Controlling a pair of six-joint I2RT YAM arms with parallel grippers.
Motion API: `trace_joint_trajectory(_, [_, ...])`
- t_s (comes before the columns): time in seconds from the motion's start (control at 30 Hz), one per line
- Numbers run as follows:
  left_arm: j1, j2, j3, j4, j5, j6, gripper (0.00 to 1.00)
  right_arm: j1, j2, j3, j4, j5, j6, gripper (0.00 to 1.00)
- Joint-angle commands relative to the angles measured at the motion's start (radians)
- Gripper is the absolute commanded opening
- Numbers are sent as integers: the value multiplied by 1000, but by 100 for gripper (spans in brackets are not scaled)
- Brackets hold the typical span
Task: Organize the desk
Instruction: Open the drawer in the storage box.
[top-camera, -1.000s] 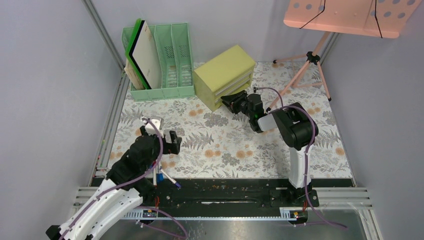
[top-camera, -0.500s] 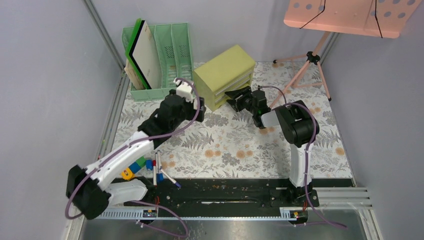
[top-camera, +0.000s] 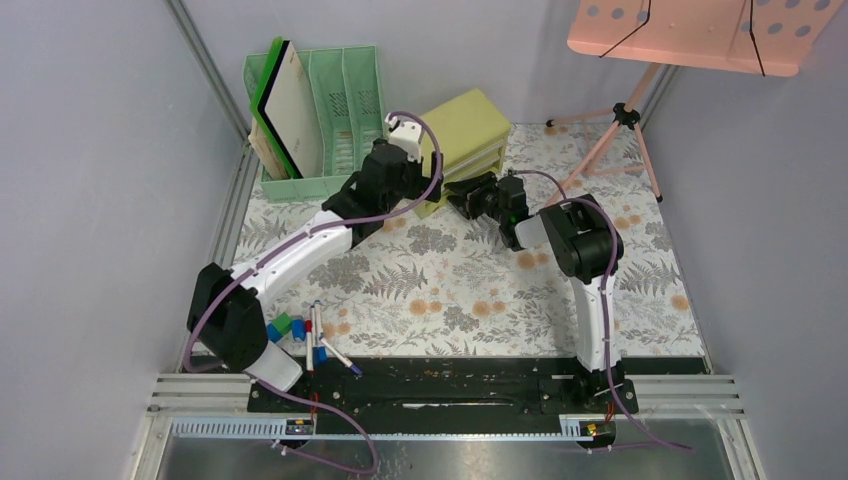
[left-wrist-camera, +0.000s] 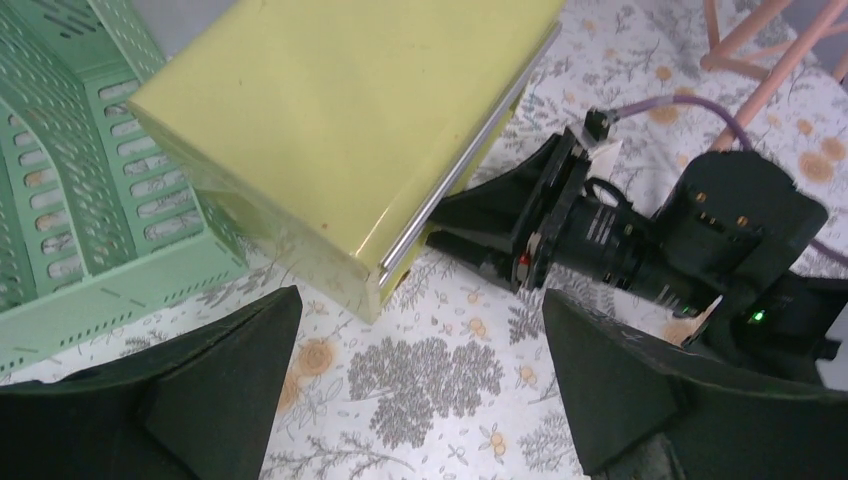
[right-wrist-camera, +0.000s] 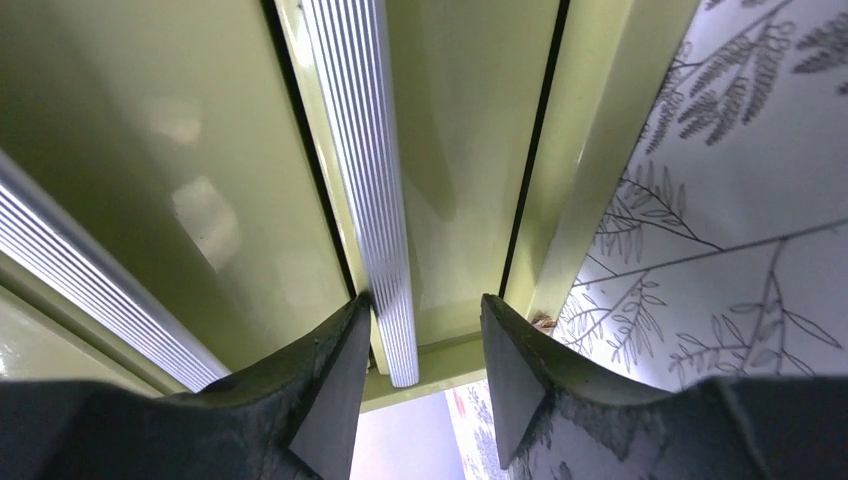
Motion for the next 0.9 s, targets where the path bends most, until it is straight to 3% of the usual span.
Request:
trace_joint_trajectory(0.0, [21, 43, 124, 3, -7, -34, 92, -2, 34, 69, 48, -22, 19, 51])
trace_joint_trajectory(0.5, [86, 256, 352, -53, 59, -82, 91, -3, 68, 111, 135, -24, 12, 52])
trace_joint_trajectory(0.87, [133, 380, 443, -124, 119, -129, 84, -3, 128, 196, 23, -27, 15, 44])
